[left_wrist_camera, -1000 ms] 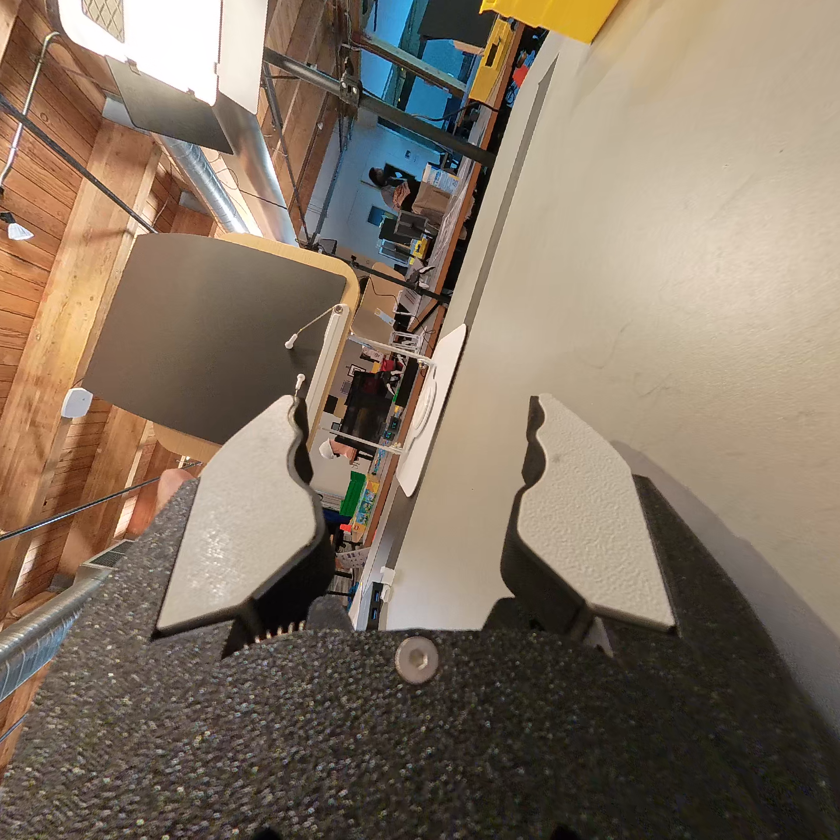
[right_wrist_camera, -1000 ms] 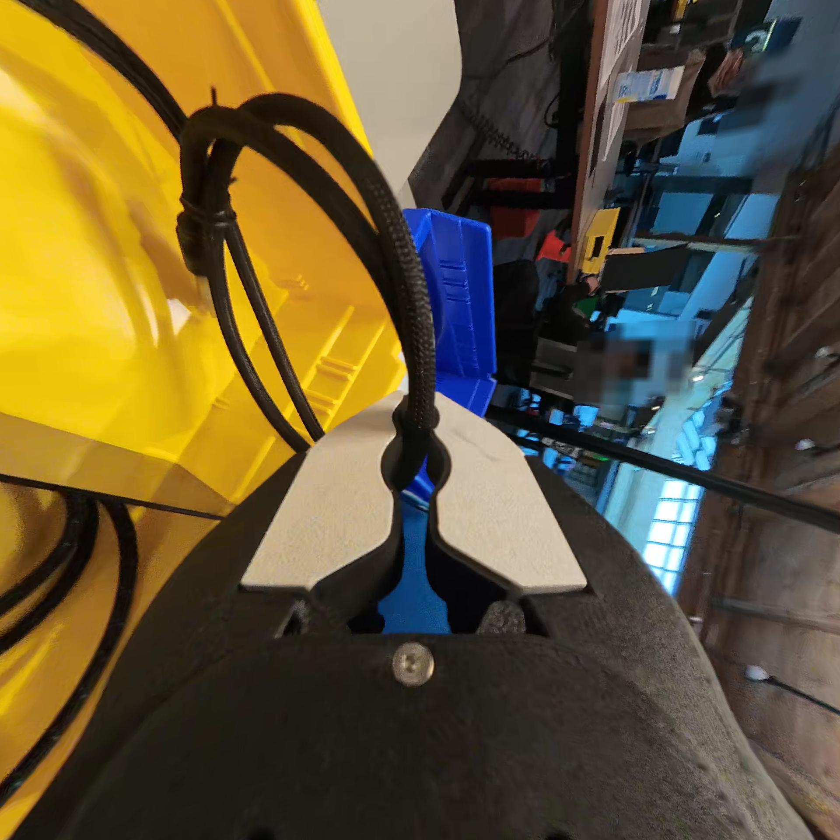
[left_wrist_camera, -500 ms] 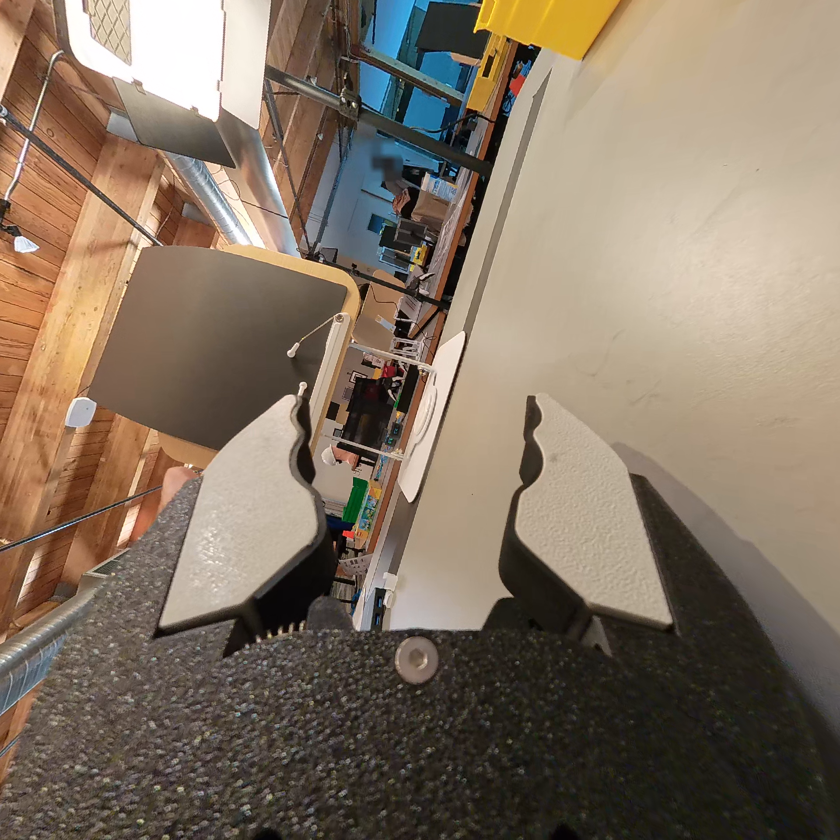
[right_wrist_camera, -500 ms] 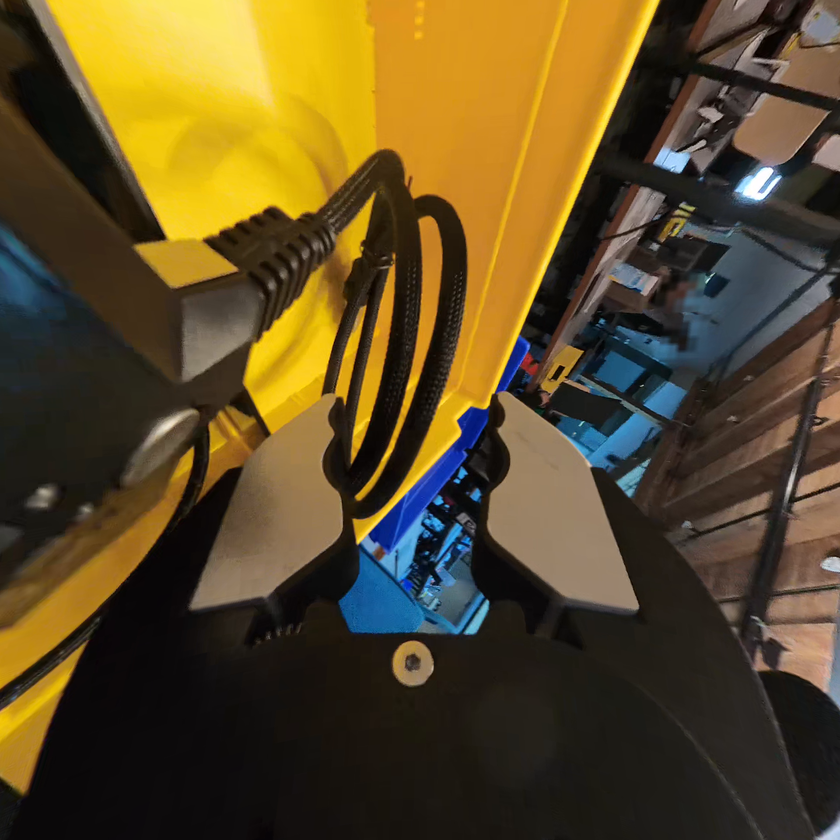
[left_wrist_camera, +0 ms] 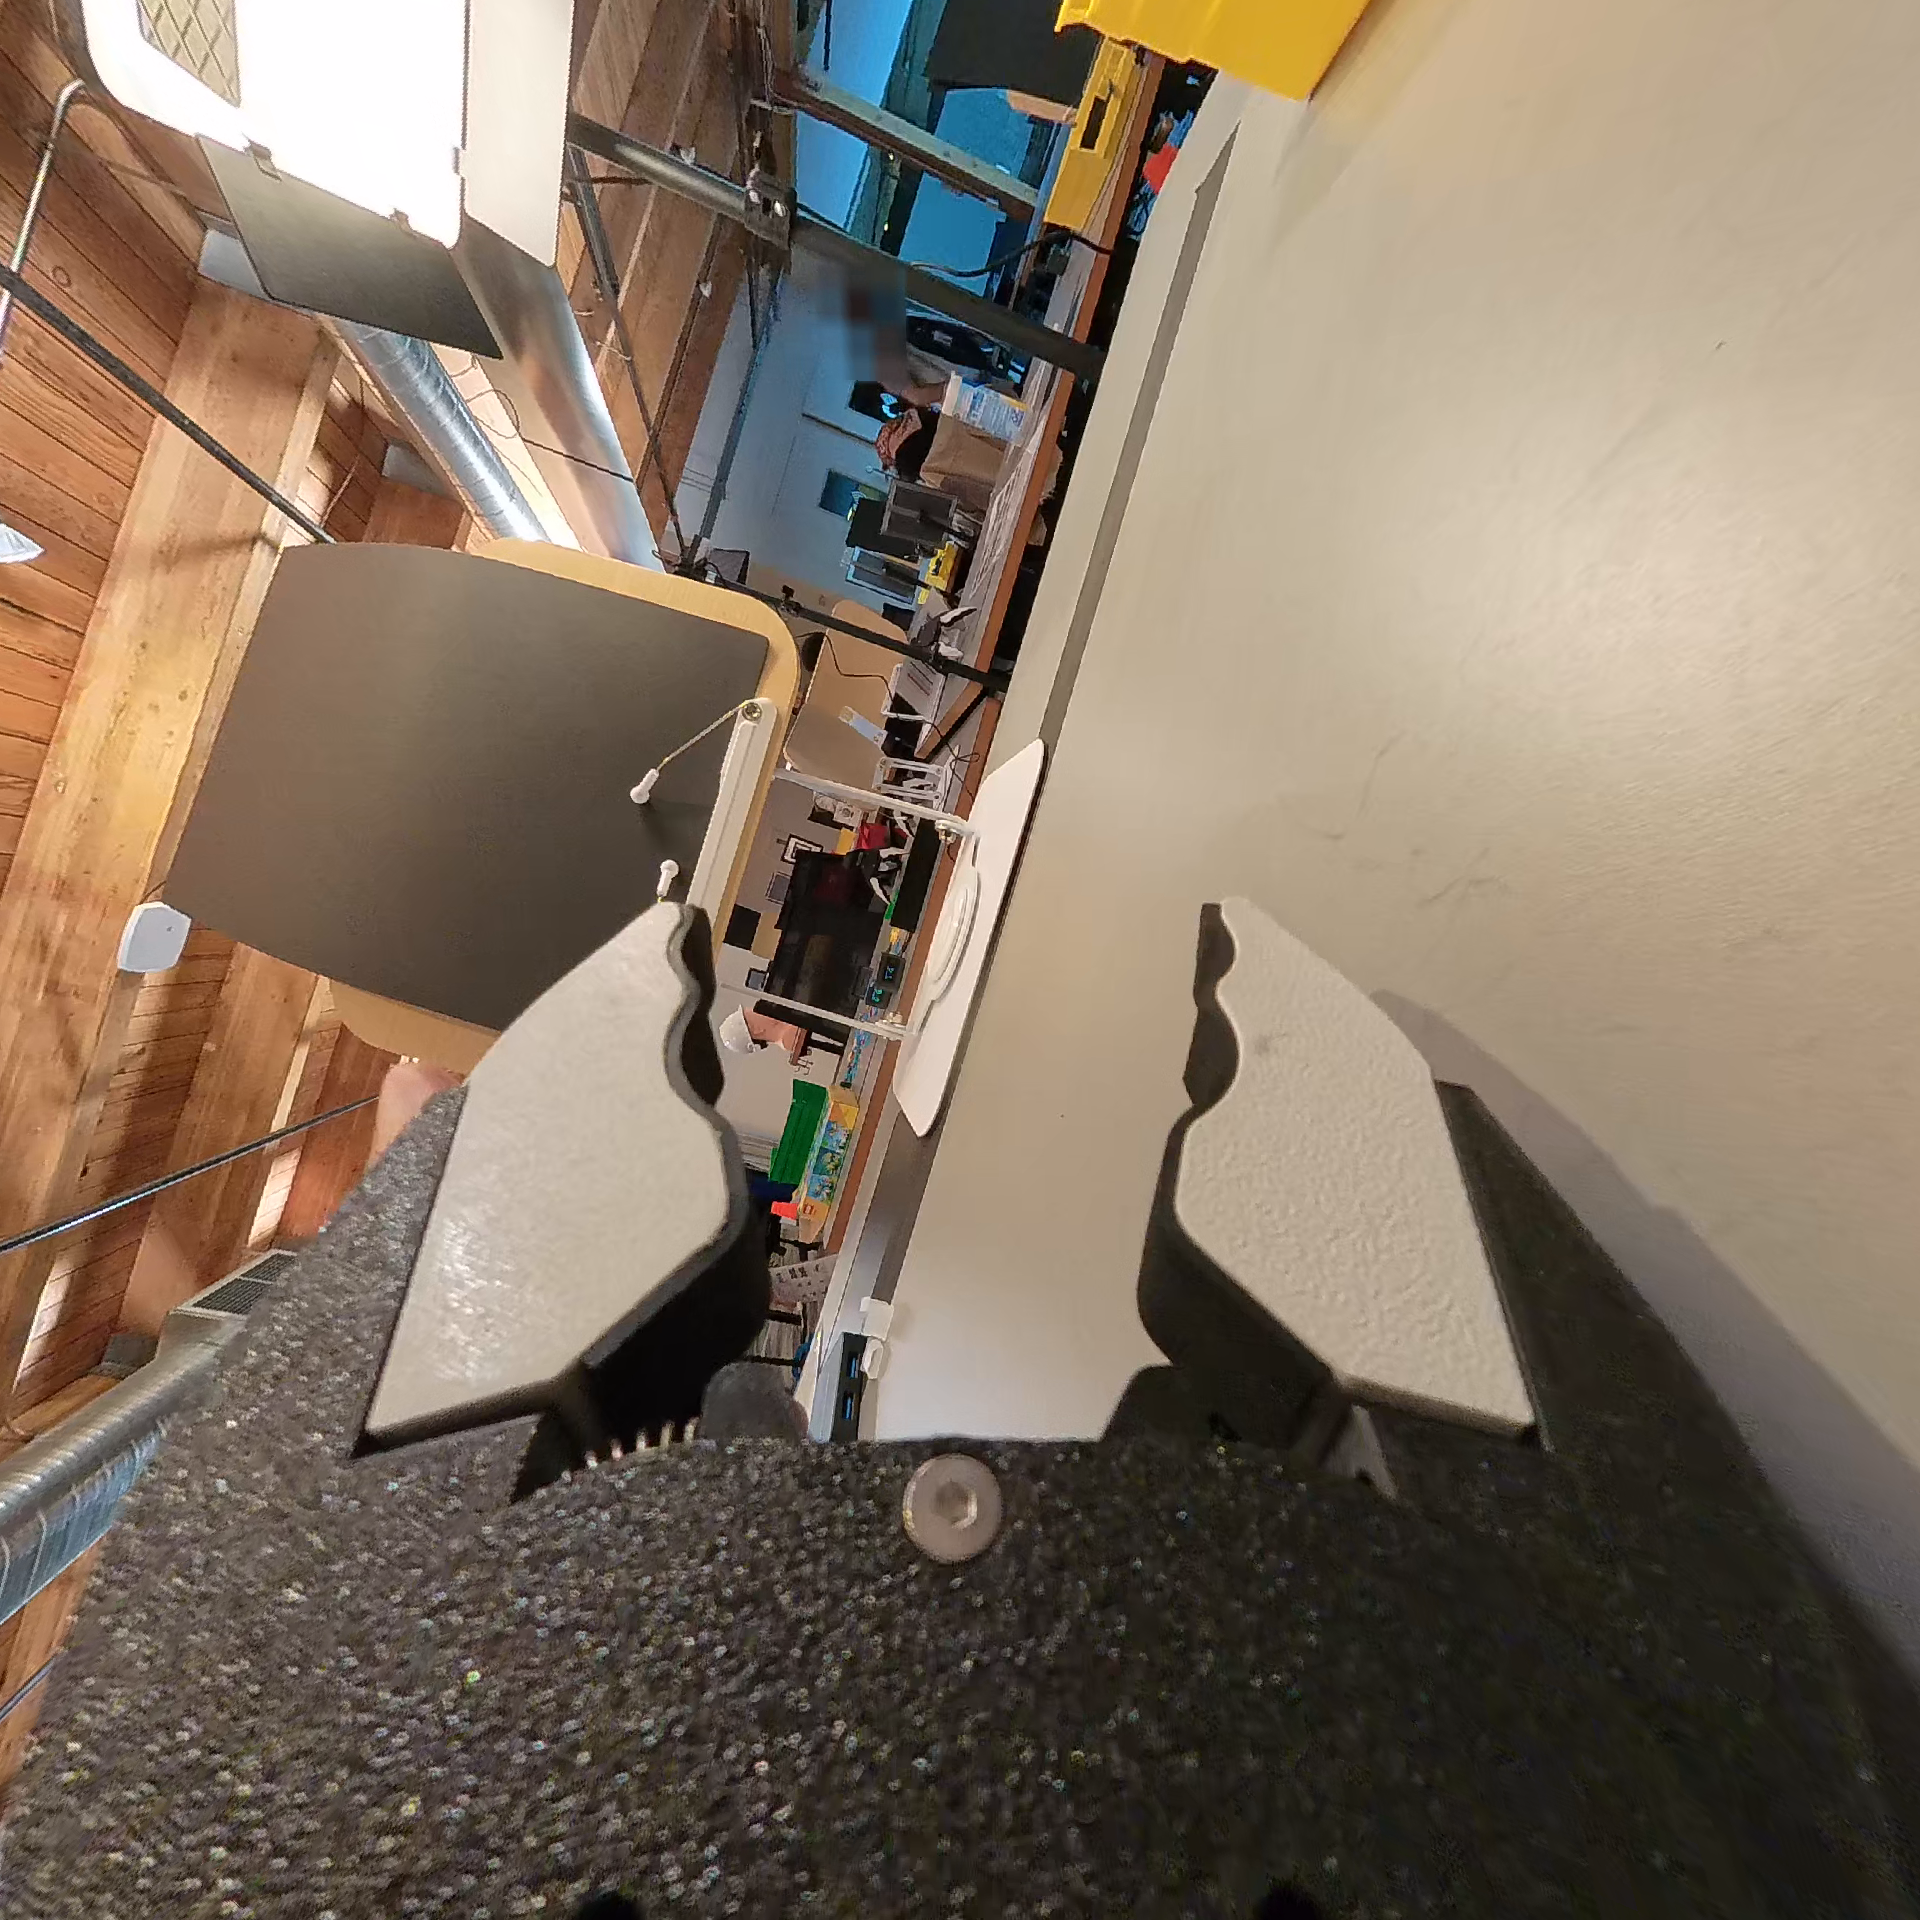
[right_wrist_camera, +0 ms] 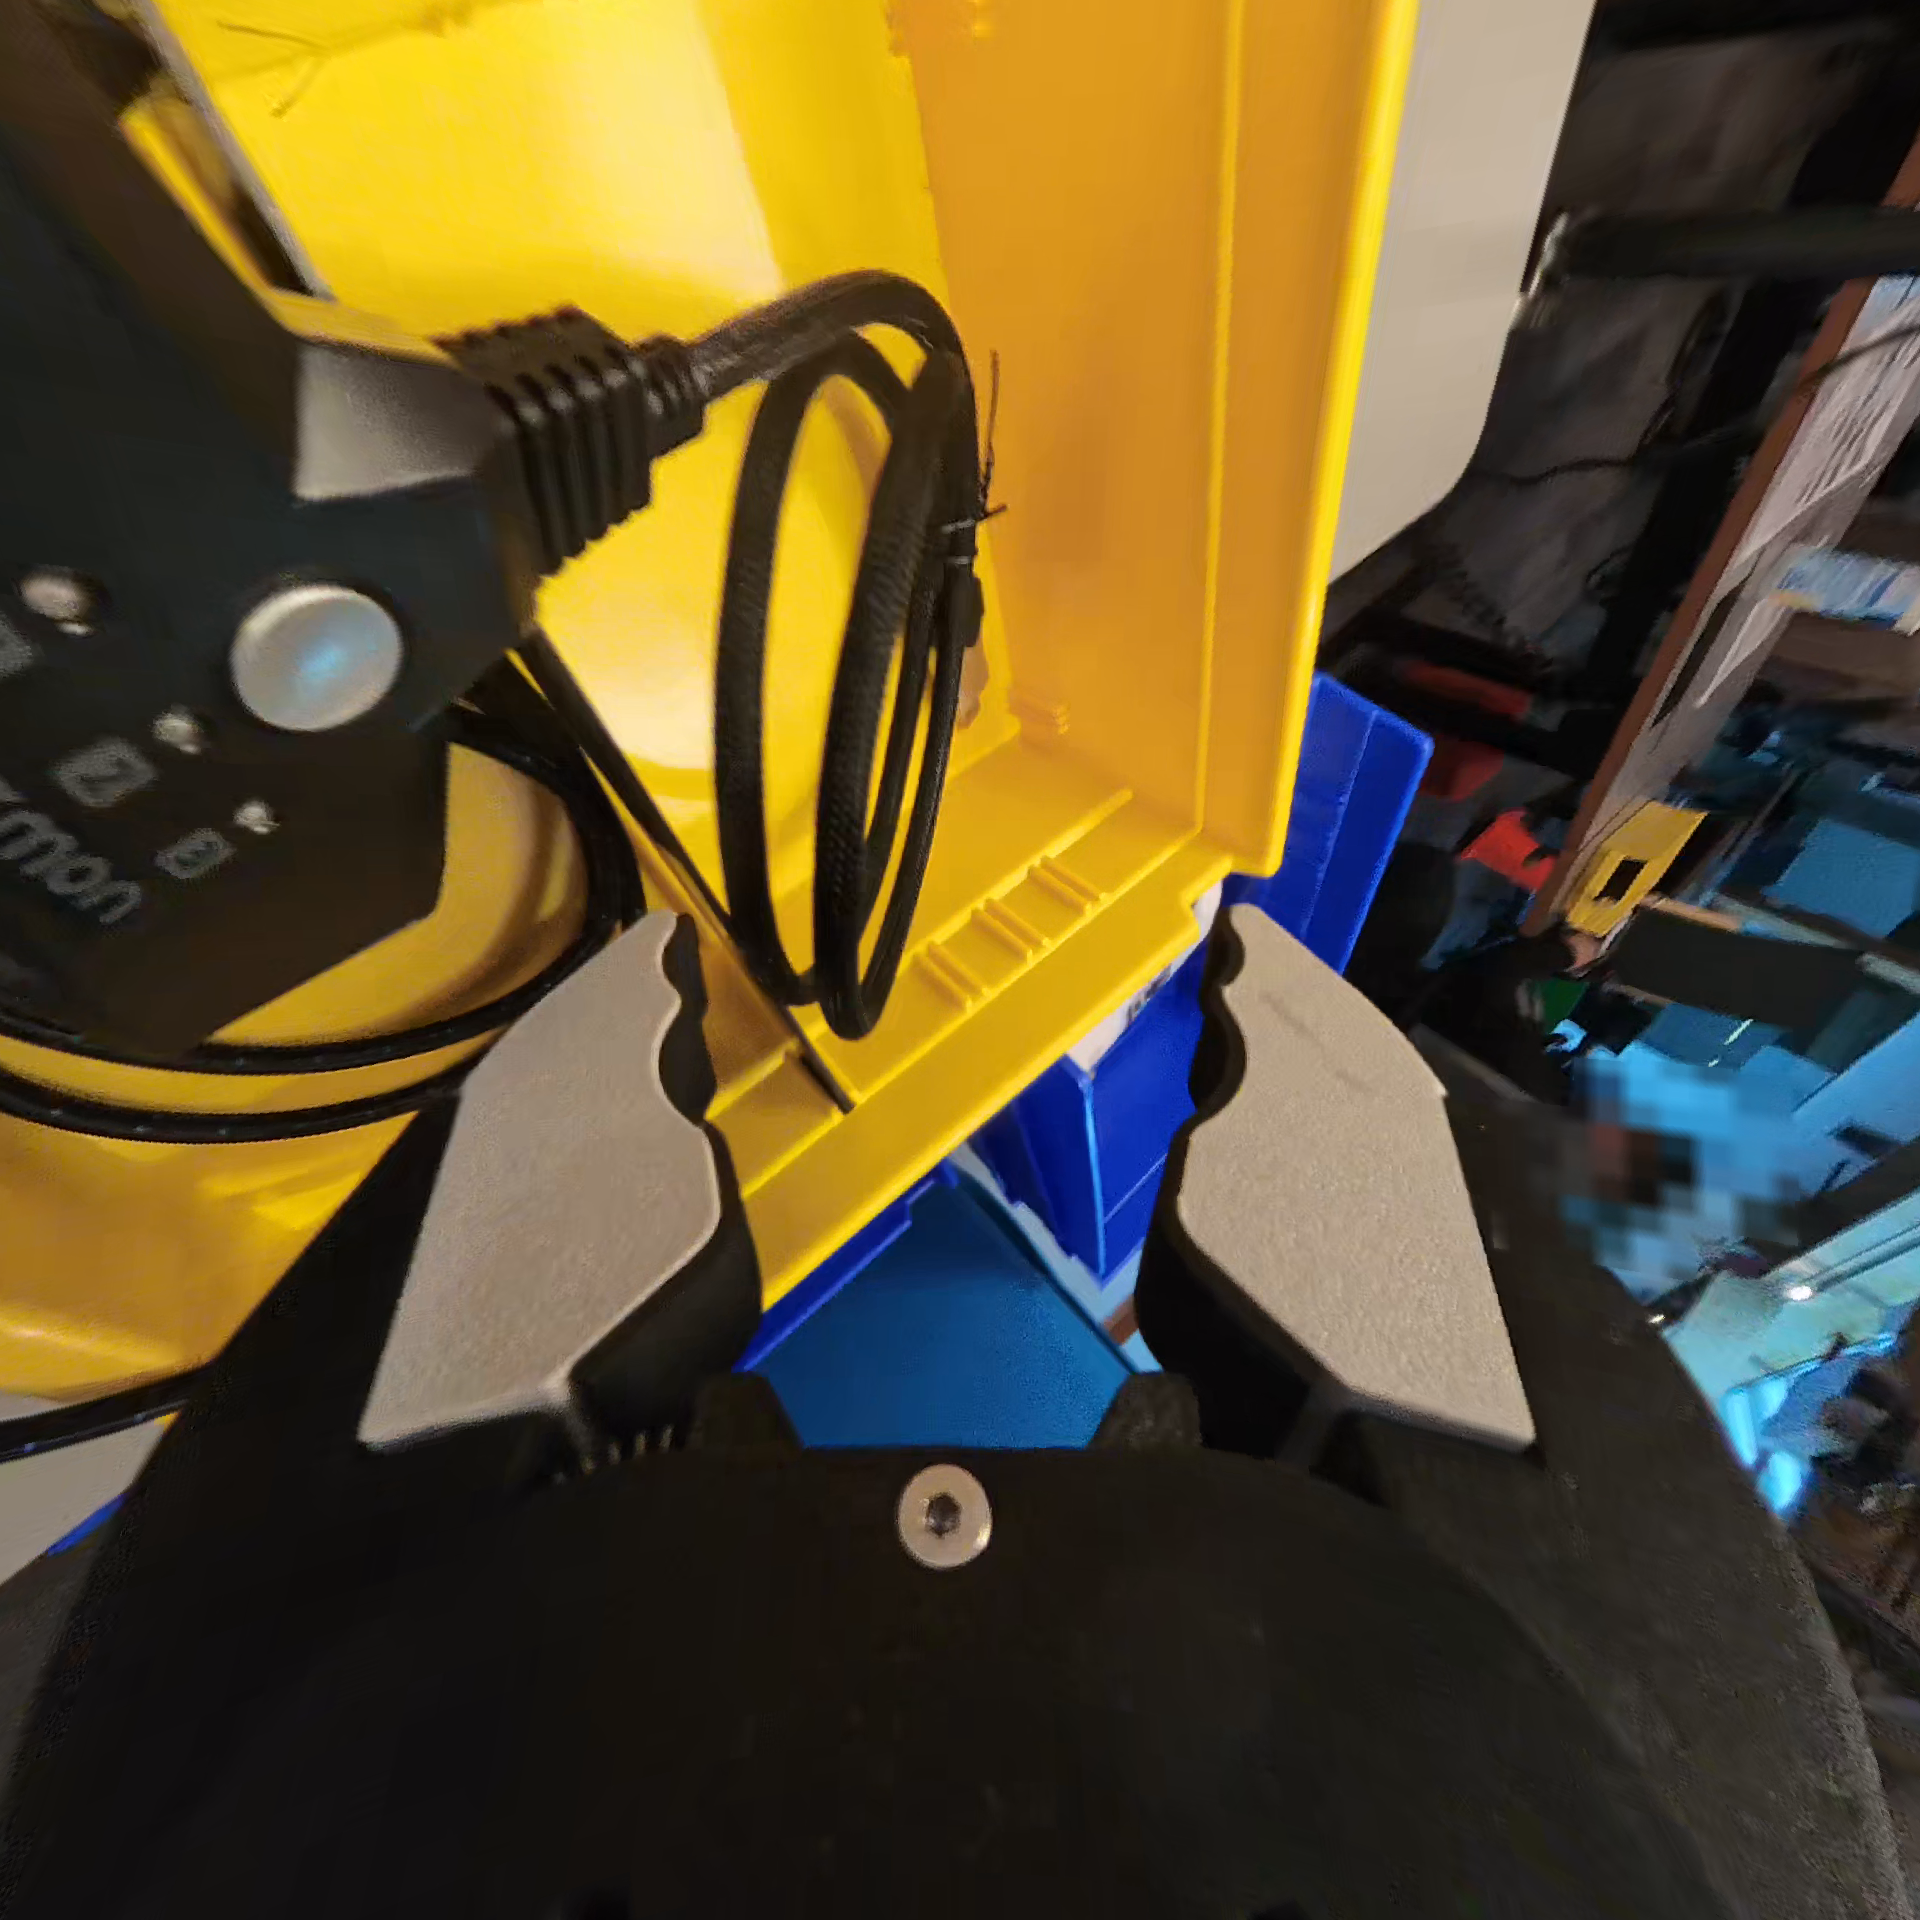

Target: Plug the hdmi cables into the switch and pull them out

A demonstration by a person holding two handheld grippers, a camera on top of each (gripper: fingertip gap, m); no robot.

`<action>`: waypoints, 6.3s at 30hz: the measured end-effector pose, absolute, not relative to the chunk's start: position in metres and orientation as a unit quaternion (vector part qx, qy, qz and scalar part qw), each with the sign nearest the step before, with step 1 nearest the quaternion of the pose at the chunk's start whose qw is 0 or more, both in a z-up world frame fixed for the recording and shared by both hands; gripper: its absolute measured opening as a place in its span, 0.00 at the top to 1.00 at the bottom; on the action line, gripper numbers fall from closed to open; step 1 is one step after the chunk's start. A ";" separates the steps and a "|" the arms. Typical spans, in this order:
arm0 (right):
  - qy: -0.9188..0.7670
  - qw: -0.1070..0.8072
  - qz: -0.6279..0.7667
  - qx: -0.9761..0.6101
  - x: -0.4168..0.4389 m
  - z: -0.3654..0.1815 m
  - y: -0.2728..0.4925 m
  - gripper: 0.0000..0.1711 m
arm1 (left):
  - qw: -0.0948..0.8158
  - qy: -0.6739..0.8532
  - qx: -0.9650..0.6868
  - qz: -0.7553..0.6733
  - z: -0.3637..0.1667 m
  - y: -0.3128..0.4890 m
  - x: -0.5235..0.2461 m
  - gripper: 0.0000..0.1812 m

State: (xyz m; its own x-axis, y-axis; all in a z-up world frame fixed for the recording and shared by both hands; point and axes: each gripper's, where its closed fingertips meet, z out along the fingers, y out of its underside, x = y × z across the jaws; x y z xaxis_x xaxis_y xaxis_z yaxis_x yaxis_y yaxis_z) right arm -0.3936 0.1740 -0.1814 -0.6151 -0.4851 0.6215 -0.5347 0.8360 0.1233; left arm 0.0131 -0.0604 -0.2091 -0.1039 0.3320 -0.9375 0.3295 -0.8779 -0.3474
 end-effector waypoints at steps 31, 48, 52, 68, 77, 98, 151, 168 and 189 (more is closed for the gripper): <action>-0.836 0.373 0.214 0.342 -0.319 -0.173 0.144 0.87 | -0.001 -0.255 -0.676 0.691 -0.216 -0.063 0.014 0.52; -0.824 0.440 0.127 0.333 -0.373 -0.195 0.134 0.86 | 0.002 -0.247 -0.679 0.691 -0.216 -0.059 0.015 0.52; -0.852 0.415 0.112 0.298 -0.377 -0.196 0.146 0.70 | 0.002 -0.248 -0.677 0.693 -0.214 -0.059 0.016 0.52; -0.848 0.158 0.501 -0.068 -0.227 -0.194 0.196 0.60 | 0.090 -0.398 -0.626 0.664 -0.204 -0.090 0.027 0.64; -0.794 0.217 0.554 -0.123 -0.228 -0.201 0.150 0.66 | 0.217 -0.604 -0.490 0.590 -0.204 -0.110 0.087 0.80; -0.791 0.300 0.523 -0.104 -0.234 -0.209 0.133 0.71 | -0.025 -0.755 -0.301 0.582 -0.211 -0.210 0.331 0.65; -0.776 -0.087 0.588 0.209 -0.121 -0.208 0.116 0.97 | 0.487 -0.324 -0.715 0.383 -0.204 0.062 0.289 0.98; -0.724 -0.227 0.555 0.340 -0.037 -0.208 0.009 0.98 | 0.546 -0.236 -0.745 0.301 -0.204 0.135 0.245 0.99; -0.838 -0.128 0.504 0.165 -0.072 -0.126 0.084 0.61 | 0.464 -0.476 -0.534 0.522 -0.097 -0.023 0.217 0.65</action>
State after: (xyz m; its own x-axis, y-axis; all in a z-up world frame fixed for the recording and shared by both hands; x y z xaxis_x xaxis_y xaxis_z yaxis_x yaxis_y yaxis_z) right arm -0.0716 0.0840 -0.1260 -0.9127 -0.4058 -0.0488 -0.1471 0.4376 -0.8870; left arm 0.2171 -0.0232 -0.0968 0.0015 0.9933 -0.1151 0.0244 -0.1151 -0.9931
